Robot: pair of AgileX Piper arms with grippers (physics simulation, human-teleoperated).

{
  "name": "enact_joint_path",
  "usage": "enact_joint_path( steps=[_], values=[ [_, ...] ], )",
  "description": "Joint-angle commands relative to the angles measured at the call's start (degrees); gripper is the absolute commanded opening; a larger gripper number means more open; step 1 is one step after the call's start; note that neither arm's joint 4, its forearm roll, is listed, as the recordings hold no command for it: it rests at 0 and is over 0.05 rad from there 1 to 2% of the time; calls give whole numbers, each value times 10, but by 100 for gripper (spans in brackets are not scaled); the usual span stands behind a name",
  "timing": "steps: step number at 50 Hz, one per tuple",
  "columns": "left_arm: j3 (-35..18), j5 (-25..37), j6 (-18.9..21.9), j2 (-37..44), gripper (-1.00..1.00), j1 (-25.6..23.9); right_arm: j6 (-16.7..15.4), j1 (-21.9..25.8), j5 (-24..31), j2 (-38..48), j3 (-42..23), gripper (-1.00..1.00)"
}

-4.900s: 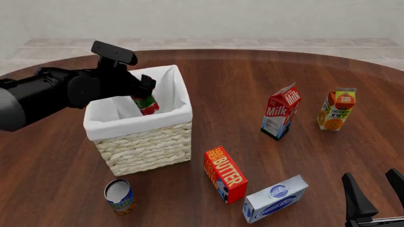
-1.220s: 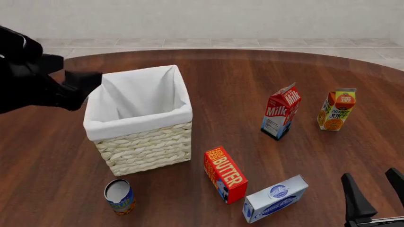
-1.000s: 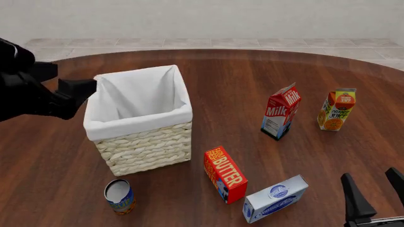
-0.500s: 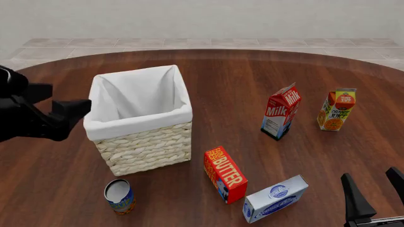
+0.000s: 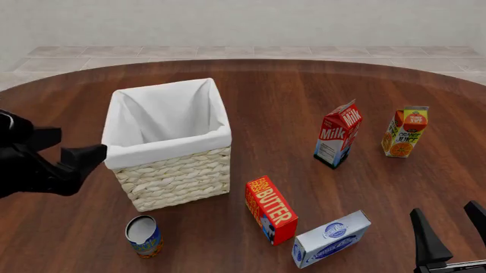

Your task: Pick up the alphabet soup and the tomato sauce, and put them in the basket.

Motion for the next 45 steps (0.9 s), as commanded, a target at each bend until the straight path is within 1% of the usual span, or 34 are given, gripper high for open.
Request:
enact_joint_path(
  steps=[1,9,10,18,30,45],
  values=[
    [30,2,-10,-12,100,0,-1,1,0,0,0,100],
    [50,11,-14,-5,100,-11,-1,1,0,0,0,100],
    [53,14,-9,-1,100,-10,-2,2,0,0,0,100],
    [53,24,-10,14,100,-25,-3,2,-1,0,0,100],
    [56,20,-5,35,100,-30,-3,3,0,0,0,100],
    [75,-2,-11,53,100,-38,-9,6,0,0,0,100]
  ],
)
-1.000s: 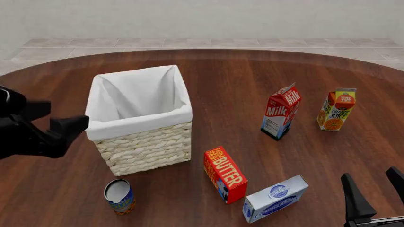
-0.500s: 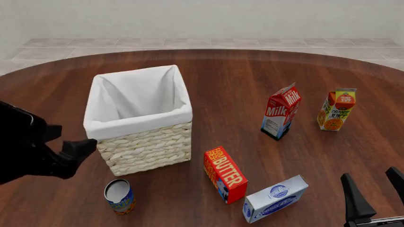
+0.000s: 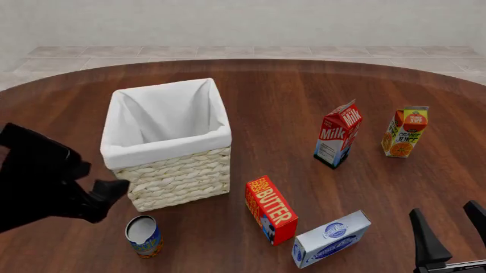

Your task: Pick up the alphabet soup and the tomato sauce, and put them in the basket.

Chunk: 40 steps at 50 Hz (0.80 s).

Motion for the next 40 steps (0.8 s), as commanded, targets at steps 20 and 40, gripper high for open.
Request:
enact_joint_path(
  steps=[20,40],
  values=[
    [48,-37,-16,26,100,-16,-1,0,2,0,0,100],
    [79,-76,-31,43,100,-27,1,0,2,0,0,100]
  ],
)
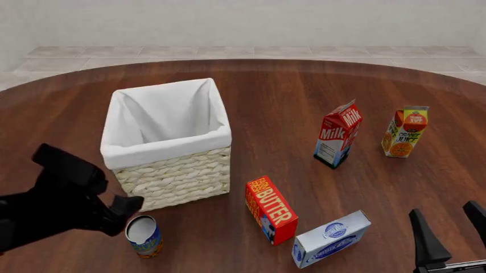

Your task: Pick up the alphabet soup and the tomato sauce, and put them in the basket.

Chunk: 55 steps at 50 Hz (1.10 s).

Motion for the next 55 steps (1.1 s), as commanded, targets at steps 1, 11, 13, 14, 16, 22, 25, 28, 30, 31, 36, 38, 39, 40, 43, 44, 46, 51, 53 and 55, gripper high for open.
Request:
enact_joint_path(
  steps=[1,11,13,14,16,22,25,28,30,31,36,38,39,40,43,44,46,51,53,55],
  values=[
    [18,-23,-9,10,100,-6,1,0,0,0,0,100],
    [32,-46,-13,22,100,-9,1,0,0,0,0,100],
    [34,-50,-13,23,100,-8,1,0,0,0,0,100],
    [36,-53,-8,26,100,-6,1,0,0,0,0,100],
    [42,-58,-4,29,100,-3,1,0,0,0,0,100],
    [49,-67,-9,29,100,-3,0,0,0,0,0,100],
    [52,-71,-10,31,100,-3,0,0,0,0,0,100],
    [56,-78,-13,33,100,-5,0,0,0,0,0,100],
    [58,-79,-14,34,100,-7,0,0,0,0,0,100],
    [60,-82,-15,34,100,-7,0,0,0,0,0,100],
    [63,-87,-17,36,100,-8,0,0,0,0,0,100],
    [64,-90,-18,38,100,-8,0,0,0,0,0,100],
    [65,-91,-18,39,100,-7,0,1,0,0,0,100],
    [66,-93,-18,40,100,-7,0,1,0,0,0,100],
    [70,-96,-19,40,100,-7,0,1,0,0,0,100],
    [72,-97,-18,41,100,-7,0,1,0,0,0,100],
    [75,-100,-17,43,100,-6,0,1,0,0,0,100],
    [81,-107,-20,46,100,-8,0,1,0,0,0,100],
    [83,-110,-22,47,100,-10,0,2,1,0,0,100],
    [84,-113,-22,49,100,-8,0,1,1,0,0,100]
  ],
)
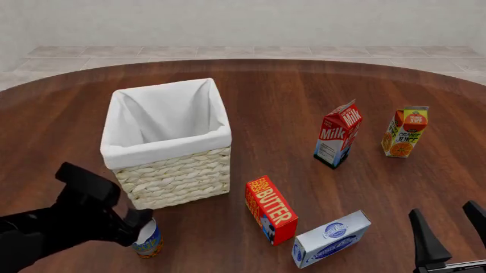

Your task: Pick up the alphabet soup and the tomato sauce, and put them in the basket.

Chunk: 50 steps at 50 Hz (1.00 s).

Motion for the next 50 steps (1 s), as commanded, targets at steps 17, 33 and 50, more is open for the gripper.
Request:
enact_joint_path(
  steps=[17,33,50],
  values=[
    [29,-35,-7,15,100,0,0,1,0,0,0,100],
    [46,-51,-14,18,100,-1,1,-1,1,0,0,100],
    [54,-73,-20,34,100,0,0,0,0,0,0,100]
  ],
)
